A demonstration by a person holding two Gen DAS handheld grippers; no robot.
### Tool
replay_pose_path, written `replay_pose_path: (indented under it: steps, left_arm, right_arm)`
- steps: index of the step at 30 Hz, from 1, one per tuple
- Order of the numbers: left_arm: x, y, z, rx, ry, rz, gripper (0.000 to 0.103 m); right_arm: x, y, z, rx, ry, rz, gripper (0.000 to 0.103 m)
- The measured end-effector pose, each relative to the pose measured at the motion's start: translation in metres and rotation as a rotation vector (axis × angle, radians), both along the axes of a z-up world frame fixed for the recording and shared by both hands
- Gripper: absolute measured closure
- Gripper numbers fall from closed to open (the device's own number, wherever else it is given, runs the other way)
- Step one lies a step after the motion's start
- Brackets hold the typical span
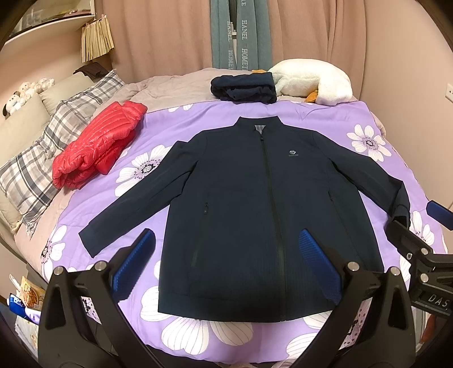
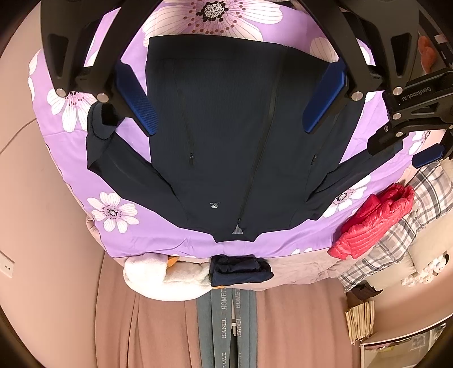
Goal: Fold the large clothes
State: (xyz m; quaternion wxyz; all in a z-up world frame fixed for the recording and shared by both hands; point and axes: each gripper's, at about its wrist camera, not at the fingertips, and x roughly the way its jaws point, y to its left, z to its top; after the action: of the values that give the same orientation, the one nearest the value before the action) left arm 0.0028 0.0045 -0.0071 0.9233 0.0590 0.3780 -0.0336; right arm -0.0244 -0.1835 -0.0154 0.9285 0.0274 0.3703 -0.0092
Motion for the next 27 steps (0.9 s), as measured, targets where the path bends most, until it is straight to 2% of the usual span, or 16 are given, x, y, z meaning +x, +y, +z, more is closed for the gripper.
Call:
replay_pose_path:
  steps: [27]
  left_arm:
    - [0.0017, -0.0046, -0.0056, 0.002, 0.008, -0.005, 0.002]
  right_arm:
    - [-0.0001, -0.0002, -0.0001, 0.002, 0.000, 0.000, 0.001]
